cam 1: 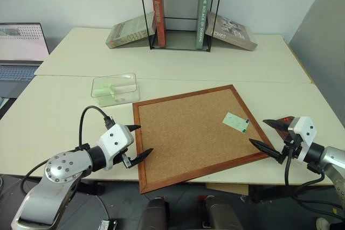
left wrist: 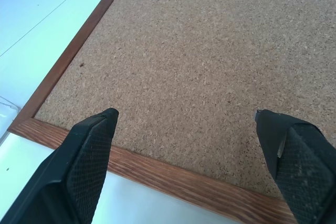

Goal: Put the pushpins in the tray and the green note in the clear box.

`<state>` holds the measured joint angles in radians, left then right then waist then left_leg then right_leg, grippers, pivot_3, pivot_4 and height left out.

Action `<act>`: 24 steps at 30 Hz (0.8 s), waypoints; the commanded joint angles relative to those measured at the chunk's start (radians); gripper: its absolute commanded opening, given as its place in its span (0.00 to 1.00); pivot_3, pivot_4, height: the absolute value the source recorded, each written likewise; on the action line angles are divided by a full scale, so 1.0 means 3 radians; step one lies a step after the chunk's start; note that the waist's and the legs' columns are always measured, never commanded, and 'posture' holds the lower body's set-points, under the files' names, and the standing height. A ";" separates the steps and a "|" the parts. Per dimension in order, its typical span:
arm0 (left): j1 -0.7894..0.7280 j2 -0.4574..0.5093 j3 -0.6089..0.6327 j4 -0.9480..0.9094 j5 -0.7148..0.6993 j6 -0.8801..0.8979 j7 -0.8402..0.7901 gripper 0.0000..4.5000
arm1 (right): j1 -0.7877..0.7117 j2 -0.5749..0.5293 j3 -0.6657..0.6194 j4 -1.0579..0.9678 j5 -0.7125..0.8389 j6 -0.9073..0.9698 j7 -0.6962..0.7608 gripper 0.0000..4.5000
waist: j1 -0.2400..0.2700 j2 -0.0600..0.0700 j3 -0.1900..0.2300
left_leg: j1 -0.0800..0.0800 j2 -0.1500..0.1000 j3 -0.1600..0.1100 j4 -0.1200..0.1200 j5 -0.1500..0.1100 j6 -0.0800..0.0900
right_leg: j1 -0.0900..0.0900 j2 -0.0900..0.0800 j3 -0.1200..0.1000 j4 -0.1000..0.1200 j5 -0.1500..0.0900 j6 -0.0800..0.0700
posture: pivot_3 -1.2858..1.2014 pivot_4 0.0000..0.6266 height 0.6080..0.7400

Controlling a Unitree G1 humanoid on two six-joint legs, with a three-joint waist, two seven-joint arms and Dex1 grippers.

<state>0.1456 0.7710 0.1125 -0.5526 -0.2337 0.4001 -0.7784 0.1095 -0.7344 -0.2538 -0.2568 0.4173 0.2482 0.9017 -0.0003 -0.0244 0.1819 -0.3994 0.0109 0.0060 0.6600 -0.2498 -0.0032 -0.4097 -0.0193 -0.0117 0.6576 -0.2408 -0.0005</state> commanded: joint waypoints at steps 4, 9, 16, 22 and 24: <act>0.0022 0.0067 0.0063 -0.0114 -0.0001 -0.0064 -0.0032 0.99 | -0.0021 0.0015 -0.0034 -0.0050 0.0021 -0.0065 0.0007 1.00 | 0.0000 0.0000 0.0000 | 0.0000 0.0000 0.0000 0.0000 0.0000 0.0000 | 0.0000 0.0000 0.0000 0.0000 0.0000 0.0000 | 0.52 0.24 1.00; -0.0009 0.0077 0.0046 -0.0150 -0.0026 0.0070 -0.0003 0.99 | -0.0040 0.0041 0.0000 -0.0028 0.0012 -0.0083 0.0012 1.00 | 0.0000 0.0000 0.0000 | 0.0000 0.0000 0.0000 0.0000 0.0000 0.0000 | 0.0000 0.0000 0.0000 0.0000 0.0000 0.0000 | 0.52 0.24 1.00; -0.0164 -0.0022 0.0020 -0.0172 -0.0153 0.0244 0.0054 0.99 | -0.0050 0.0022 -0.0014 -0.0031 0.0032 -0.0072 0.0029 1.00 | 0.0000 0.0000 0.0000 | 0.0000 0.0000 0.0000 0.0000 0.0000 0.0000 | 0.0000 0.0000 0.0000 0.0000 0.0000 0.0000 | 0.52 0.24 1.00; -0.0274 -0.0012 -0.0059 -0.0179 -0.0197 0.0215 -0.0032 0.99 | -0.0030 0.0048 -0.0010 -0.0072 0.0031 -0.0070 0.0001 1.00 | 0.0001 0.0000 0.0000 | 0.0000 0.0000 0.0000 0.0000 0.0000 0.0000 | 0.0000 0.0000 0.0000 0.0000 0.0000 0.0000 | 0.52 0.24 1.00; -0.0324 -0.0003 -0.0098 -0.0164 -0.0185 0.0189 -0.0051 0.99 | -0.0002 0.0067 -0.0006 -0.0102 0.0030 -0.0073 -0.0017 1.00 | 0.0001 0.0000 0.0000 | 0.0000 0.0000 0.0000 0.0000 0.0000 0.0000 | 0.0000 0.0000 0.0000 0.0000 0.0000 0.0000 | 0.52 0.24 1.00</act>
<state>0.0718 0.7638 0.0878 -0.5774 -0.2783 0.4746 -0.7804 0.1042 -0.7233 -0.2429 -0.2517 0.4159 0.2407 0.9019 -0.0001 -0.0244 0.1820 -0.3995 0.0107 0.0061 0.6600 -0.2498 -0.0032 -0.4097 -0.0192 -0.0116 0.6576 -0.2408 -0.0005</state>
